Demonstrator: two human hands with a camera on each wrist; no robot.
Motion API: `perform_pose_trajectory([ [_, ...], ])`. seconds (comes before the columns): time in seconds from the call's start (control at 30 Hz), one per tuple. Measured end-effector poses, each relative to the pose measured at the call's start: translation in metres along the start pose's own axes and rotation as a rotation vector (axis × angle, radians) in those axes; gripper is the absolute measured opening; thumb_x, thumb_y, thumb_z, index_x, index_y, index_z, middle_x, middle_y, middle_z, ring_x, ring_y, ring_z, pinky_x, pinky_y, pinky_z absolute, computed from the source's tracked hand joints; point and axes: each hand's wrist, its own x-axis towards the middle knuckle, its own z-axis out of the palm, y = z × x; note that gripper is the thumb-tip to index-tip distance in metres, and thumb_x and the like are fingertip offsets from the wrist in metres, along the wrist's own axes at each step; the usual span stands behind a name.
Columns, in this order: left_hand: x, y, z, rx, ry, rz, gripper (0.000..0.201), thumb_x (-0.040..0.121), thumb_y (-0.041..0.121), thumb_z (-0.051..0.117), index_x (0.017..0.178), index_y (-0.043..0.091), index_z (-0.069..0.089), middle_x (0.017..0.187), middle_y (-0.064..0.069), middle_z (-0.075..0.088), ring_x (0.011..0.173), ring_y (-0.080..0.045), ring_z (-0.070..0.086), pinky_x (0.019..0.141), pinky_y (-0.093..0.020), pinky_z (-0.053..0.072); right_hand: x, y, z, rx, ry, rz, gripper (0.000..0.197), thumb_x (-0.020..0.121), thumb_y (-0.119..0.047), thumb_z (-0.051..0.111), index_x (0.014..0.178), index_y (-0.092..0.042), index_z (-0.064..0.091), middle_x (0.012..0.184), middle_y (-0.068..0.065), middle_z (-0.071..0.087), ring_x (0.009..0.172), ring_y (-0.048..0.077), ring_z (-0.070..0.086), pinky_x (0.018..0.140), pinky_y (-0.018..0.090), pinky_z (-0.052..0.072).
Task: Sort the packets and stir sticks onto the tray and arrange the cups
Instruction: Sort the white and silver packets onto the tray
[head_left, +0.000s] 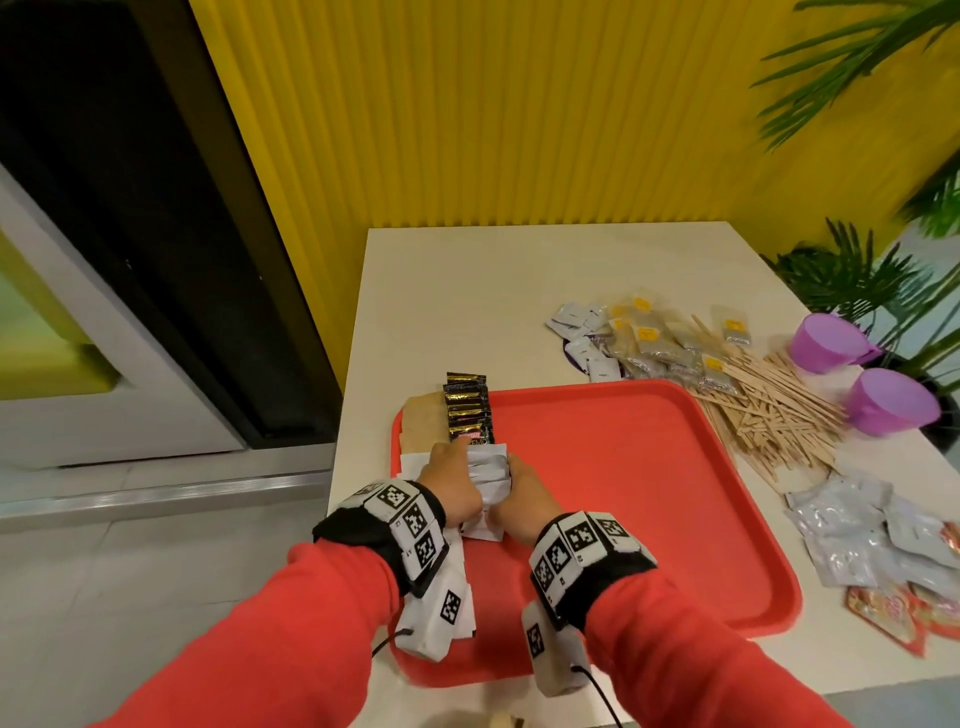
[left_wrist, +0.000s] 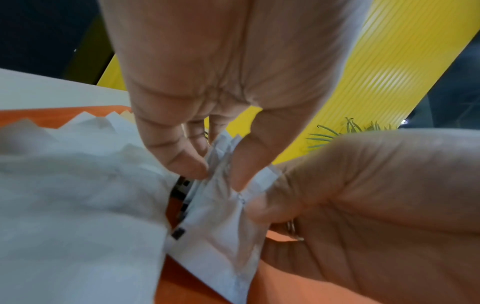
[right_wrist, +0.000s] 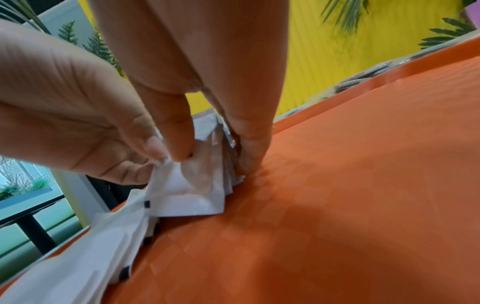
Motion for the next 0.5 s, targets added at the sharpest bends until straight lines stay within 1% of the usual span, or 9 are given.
perform_pose_trajectory([
  [0.07, -0.001, -0.001, -0.001, 0.023, -0.012, -0.017, 0.09, 0.071, -0.004, 0.066, 0.145, 0.013, 0.019, 0.136, -0.013, 0.031, 0.121, -0.031, 0.044, 0.1, -0.039, 0.044, 0.001, 0.001, 0.0, -0.026, -0.013, 0.01, 0.057, 0.074, 0.012, 0.055, 0.126, -0.009, 0.045, 0.12, 0.007, 0.055, 0.113, 0.023, 0.055, 0.095, 0.03, 0.046],
  [0.13, -0.003, -0.001, -0.002, 0.009, -0.016, -0.029, 0.093, 0.071, -0.002, 0.068, 0.146, 0.014, 0.014, 0.135, -0.013, 0.03, 0.12, -0.03, 0.044, 0.097, -0.037, 0.046, -0.001, 0.0, -0.002, -0.036, -0.029, 0.03, 0.061, 0.076, 0.012, 0.055, 0.131, -0.009, 0.041, 0.122, 0.007, 0.053, 0.111, 0.02, 0.054, 0.09, 0.023, 0.044],
  [0.17, -0.004, -0.001, -0.003, 0.006, -0.025, -0.037, 0.099, 0.071, -0.002, 0.069, 0.147, 0.016, 0.009, 0.136, -0.014, 0.03, 0.12, -0.031, 0.044, 0.095, -0.036, 0.046, -0.002, -0.002, -0.004, -0.053, -0.047, 0.042, 0.063, 0.077, 0.013, 0.054, 0.133, -0.009, 0.038, 0.122, 0.006, 0.053, 0.108, 0.018, 0.053, 0.087, 0.02, 0.043],
  [0.23, -0.006, -0.001, -0.003, 0.0, -0.05, -0.056, 0.11, 0.071, -0.001, 0.072, 0.149, 0.02, -0.003, 0.139, -0.014, 0.027, 0.122, -0.03, 0.044, 0.09, -0.034, 0.047, -0.002, -0.001, -0.008, -0.091, -0.094, 0.069, 0.075, 0.079, 0.012, 0.053, 0.144, -0.011, 0.024, 0.132, 0.008, 0.05, 0.115, 0.02, 0.051, 0.09, 0.022, 0.042],
  [0.3, -0.007, 0.0, -0.003, -0.009, -0.06, -0.068, 0.114, 0.072, 0.0, 0.072, 0.149, 0.022, -0.009, 0.143, -0.013, 0.024, 0.122, -0.029, 0.045, 0.088, -0.032, 0.048, -0.002, -0.001, -0.009, -0.169, -0.14, 0.106, 0.086, 0.08, 0.009, 0.054, 0.149, -0.016, 0.01, 0.139, 0.009, 0.046, 0.123, 0.023, 0.048, 0.093, 0.024, 0.041],
  [0.37, -0.008, 0.001, -0.003, -0.012, -0.07, -0.076, 0.114, 0.072, 0.001, 0.072, 0.15, 0.024, -0.008, 0.144, -0.012, 0.023, 0.12, -0.029, 0.046, 0.088, -0.032, 0.049, 0.0, 0.0, -0.008, -0.206, -0.163, 0.131, 0.091, 0.081, 0.007, 0.056, 0.15, -0.019, 0.002, 0.142, 0.008, 0.043, 0.125, 0.023, 0.047, 0.098, 0.026, 0.041],
  [0.4, -0.008, 0.0, -0.004, -0.032, -0.064, -0.077, 0.114, 0.07, 0.001, 0.073, 0.15, 0.025, -0.004, 0.142, -0.013, 0.026, 0.118, -0.029, 0.047, 0.087, -0.033, 0.05, -0.001, 0.0, -0.009, -0.203, -0.169, 0.143, 0.092, 0.081, 0.006, 0.056, 0.15, -0.02, 0.001, 0.144, 0.008, 0.042, 0.125, 0.024, 0.047, 0.1, 0.028, 0.041],
  [0.47, -0.006, -0.002, -0.005, -0.11, -0.015, -0.082, 0.106, 0.066, 0.0, 0.073, 0.148, 0.026, 0.01, 0.136, -0.013, 0.033, 0.114, -0.03, 0.048, 0.087, -0.036, 0.05, -0.002, -0.002, -0.011, -0.218, -0.18, 0.146, 0.09, 0.083, 0.006, 0.054, 0.15, -0.018, 0.0, 0.146, 0.008, 0.038, 0.127, 0.024, 0.046, 0.095, 0.024, 0.041],
  [0.5, -0.006, -0.002, -0.006, -0.161, 0.034, -0.071, 0.096, 0.068, 0.0, 0.07, 0.145, 0.024, 0.018, 0.134, -0.013, 0.036, 0.115, -0.029, 0.047, 0.088, -0.034, 0.048, -0.002, -0.001, -0.013, -0.211, -0.181, 0.147, 0.089, 0.084, 0.005, 0.053, 0.15, -0.017, -0.001, 0.147, 0.008, 0.037, 0.127, 0.024, 0.045, 0.09, 0.021, 0.039],
])
